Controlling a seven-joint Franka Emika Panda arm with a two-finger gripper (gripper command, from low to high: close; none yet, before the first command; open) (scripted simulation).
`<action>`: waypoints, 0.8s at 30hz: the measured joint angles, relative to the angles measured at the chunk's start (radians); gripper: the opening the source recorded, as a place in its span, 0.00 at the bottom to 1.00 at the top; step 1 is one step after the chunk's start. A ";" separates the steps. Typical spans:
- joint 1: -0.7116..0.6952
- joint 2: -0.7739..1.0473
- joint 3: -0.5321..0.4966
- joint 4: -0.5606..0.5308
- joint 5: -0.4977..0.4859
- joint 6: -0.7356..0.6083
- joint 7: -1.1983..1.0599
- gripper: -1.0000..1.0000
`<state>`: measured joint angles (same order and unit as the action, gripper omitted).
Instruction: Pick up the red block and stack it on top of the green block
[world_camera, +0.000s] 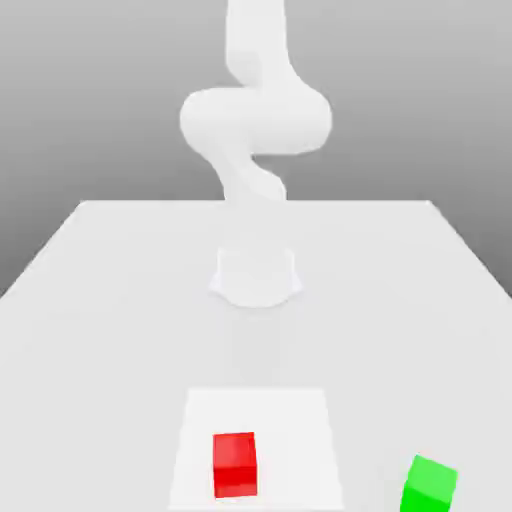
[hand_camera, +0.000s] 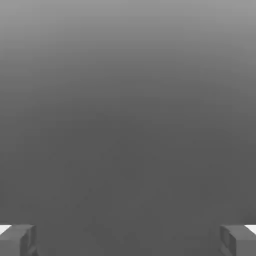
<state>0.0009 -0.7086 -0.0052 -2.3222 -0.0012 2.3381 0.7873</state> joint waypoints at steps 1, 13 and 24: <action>0.000 0.039 -0.002 -0.010 -0.001 0.017 -0.005 0.50; 0.005 0.477 -0.031 -0.116 0.002 0.200 -0.072 0.50; -0.009 0.876 -0.037 -0.207 0.020 0.374 -0.142 0.50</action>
<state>-0.0084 0.1677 -0.0425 -2.5288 0.0184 2.7124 0.6455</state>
